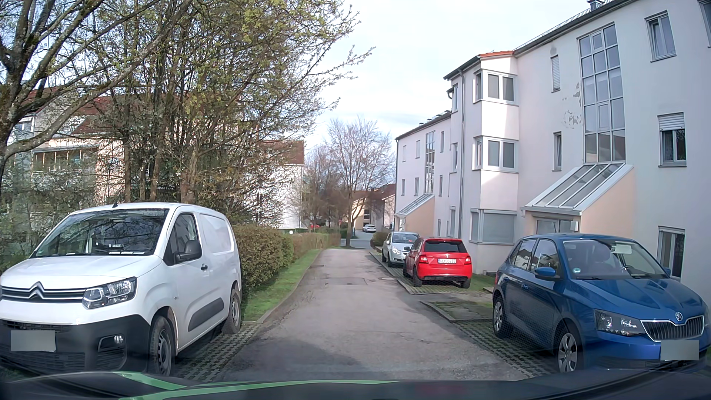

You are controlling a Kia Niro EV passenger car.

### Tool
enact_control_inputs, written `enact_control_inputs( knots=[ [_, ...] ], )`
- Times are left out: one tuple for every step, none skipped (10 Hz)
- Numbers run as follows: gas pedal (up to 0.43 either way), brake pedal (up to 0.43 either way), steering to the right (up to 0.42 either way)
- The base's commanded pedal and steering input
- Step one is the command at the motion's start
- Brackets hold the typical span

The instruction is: Follow the waypoints while adhering to traffic rules and regulations

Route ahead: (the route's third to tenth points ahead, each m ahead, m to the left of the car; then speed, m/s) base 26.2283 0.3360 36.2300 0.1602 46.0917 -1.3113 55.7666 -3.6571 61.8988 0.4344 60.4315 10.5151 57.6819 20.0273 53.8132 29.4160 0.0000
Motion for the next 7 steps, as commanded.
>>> enact_control_inputs(
  knots=[
    [0.000, 0.646, 0.008],
    [0.000, 0.646, 0.009],
    [0.000, 0.646, 0.008],
    [0.000, 0.646, 0.009],
    [0.000, 0.652, 0.008],
    [0.000, 0.646, 0.009],
    [0.000, 0.634, 0.009]
  ],
)
